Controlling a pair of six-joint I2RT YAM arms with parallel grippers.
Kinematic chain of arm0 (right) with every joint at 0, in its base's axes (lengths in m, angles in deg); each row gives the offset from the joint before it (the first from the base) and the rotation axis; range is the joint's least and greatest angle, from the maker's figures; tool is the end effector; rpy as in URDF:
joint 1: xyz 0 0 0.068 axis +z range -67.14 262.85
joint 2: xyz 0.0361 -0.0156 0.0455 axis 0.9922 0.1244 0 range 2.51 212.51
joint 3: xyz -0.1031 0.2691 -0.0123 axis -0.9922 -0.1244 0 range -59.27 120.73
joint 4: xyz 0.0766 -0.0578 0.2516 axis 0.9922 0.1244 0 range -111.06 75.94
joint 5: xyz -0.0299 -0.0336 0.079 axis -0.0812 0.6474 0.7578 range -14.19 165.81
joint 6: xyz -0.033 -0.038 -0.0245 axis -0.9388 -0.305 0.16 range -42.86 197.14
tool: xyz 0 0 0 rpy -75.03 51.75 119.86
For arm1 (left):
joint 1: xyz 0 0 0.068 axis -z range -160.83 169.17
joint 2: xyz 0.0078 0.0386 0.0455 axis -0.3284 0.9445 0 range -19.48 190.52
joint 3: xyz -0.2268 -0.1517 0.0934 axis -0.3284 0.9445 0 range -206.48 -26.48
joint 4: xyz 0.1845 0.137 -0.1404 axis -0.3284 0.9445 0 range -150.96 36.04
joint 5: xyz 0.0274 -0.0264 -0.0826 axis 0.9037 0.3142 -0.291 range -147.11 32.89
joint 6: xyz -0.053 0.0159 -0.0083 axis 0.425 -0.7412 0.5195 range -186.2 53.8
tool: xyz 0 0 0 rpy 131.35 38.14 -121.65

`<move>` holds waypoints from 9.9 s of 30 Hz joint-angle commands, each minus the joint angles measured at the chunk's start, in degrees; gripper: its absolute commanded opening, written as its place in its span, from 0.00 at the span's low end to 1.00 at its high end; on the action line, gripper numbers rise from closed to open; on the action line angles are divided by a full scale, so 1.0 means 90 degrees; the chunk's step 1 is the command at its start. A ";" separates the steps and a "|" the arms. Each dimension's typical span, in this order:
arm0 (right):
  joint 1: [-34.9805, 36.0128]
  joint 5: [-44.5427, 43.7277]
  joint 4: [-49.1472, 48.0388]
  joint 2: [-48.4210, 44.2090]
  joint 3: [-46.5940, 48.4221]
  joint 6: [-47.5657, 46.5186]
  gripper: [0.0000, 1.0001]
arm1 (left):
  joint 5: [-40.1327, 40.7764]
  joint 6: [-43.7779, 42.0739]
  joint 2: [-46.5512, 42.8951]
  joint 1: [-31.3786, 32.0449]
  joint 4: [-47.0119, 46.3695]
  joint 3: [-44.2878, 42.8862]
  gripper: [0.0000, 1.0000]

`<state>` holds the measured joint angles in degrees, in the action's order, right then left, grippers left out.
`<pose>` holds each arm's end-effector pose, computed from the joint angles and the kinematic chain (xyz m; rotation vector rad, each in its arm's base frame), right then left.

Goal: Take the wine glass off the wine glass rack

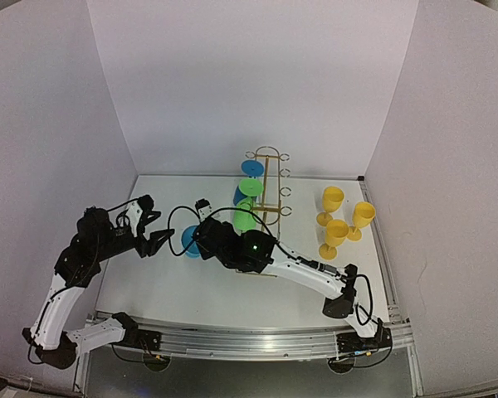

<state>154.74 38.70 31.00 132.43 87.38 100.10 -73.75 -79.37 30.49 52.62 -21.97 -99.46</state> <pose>0.1809 0.4780 0.3982 -0.5212 1.9978 0.3126 0.1244 -0.0955 0.4517 0.9233 1.6250 -0.5140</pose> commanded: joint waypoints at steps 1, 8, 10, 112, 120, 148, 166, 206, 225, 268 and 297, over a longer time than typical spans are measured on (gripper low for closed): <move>0.0049 -0.0347 -0.0520 0.0166 0.0245 0.0538 0.00 | 0.0420 0.2405 0.0556 -0.0006 0.1027 -0.0284 0.67; 0.0078 0.0086 -0.0854 0.0394 0.0132 0.0868 0.00 | 0.0641 0.2258 0.1052 0.0004 0.1290 -0.0251 0.72; 0.0112 0.0115 -0.0902 0.0440 0.0159 0.0837 0.00 | 0.0794 0.2097 0.1236 0.0004 0.1310 -0.0363 0.71; -0.2568 0.1135 -0.1615 -0.2601 -0.2885 0.0988 0.41 | -0.1588 0.5791 0.6955 0.0123 0.0830 -0.6345 0.62; -0.2567 0.1189 -0.1616 -0.2646 -0.3028 0.1049 0.41 | -0.1504 0.5779 0.7142 0.0140 0.0794 -0.6417 0.54; -0.2655 0.0568 -0.1590 -0.3063 -0.3788 0.0899 0.41 | -0.1513 0.5930 0.7067 0.0131 0.0827 -0.6225 0.08; -0.2723 0.0473 -0.1267 -0.2992 -0.3886 0.0863 0.41 | -0.2086 0.6296 0.6625 -0.0248 0.0804 -0.5464 0.00; -0.2748 0.1318 -0.0713 -0.2599 -0.2685 0.0369 0.45 | -0.1758 0.1848 0.4787 -0.1041 0.0900 -0.3998 0.00; -0.2258 0.2465 -0.0211 -0.2077 -0.1119 -0.0205 0.59 | -0.1234 -1.0183 -0.0641 0.0033 -0.6390 0.5395 0.00; -0.0908 0.1513 0.0191 -0.0765 -0.0057 -0.0034 0.00 | -0.0464 -0.6726 -0.1657 0.0032 -0.2719 0.4026 0.99; -0.0291 0.0239 -0.1017 -0.0089 0.0028 0.0430 0.00 | 0.0786 0.1460 0.2975 0.0044 0.2259 -0.2309 0.42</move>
<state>151.52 40.69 24.96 130.34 86.11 103.34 -72.13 -63.46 55.89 52.93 -5.71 -117.61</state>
